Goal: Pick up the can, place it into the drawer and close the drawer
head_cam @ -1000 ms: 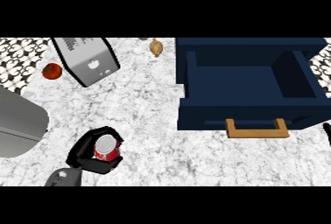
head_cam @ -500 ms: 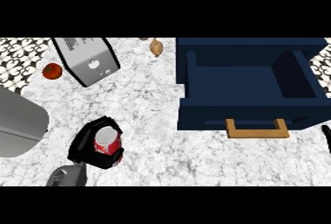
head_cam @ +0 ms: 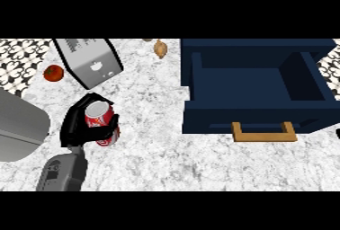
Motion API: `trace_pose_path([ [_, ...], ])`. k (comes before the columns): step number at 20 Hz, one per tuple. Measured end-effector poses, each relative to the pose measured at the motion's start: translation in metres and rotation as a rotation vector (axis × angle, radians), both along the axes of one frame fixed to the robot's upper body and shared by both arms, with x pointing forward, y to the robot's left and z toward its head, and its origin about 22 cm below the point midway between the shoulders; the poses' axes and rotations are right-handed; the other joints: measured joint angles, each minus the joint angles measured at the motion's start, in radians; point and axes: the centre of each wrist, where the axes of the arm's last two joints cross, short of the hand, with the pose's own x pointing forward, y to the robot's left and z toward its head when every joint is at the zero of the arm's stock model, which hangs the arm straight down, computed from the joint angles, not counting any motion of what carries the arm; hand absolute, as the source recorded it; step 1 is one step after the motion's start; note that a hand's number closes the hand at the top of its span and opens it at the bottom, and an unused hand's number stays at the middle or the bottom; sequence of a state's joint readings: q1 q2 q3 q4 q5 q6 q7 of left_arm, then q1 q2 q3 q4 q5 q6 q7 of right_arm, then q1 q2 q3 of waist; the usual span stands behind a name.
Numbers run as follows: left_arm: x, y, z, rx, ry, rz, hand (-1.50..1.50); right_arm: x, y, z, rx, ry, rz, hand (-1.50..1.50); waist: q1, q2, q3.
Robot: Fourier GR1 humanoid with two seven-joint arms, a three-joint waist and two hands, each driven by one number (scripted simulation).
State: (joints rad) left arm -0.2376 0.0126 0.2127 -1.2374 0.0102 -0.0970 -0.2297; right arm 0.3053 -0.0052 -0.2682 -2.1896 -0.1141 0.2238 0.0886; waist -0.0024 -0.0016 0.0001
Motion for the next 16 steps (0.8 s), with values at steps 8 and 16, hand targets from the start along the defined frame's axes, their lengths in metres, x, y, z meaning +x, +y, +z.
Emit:
trace_pose_path([
  [8, 0.029, -0.046, 0.068, 0.051, -0.068, -0.032, 1.5, -0.001, 0.001, 0.0, -0.003, -0.005, -0.003, -1.5, -0.002, 0.0, 0.0],
  [16, 0.046, -0.115, 0.128, 0.071, -0.088, -0.091, 1.5, 0.002, 0.0, 0.004, -0.01, -0.011, -0.002, -1.5, -0.009, 0.001, 0.0],
])
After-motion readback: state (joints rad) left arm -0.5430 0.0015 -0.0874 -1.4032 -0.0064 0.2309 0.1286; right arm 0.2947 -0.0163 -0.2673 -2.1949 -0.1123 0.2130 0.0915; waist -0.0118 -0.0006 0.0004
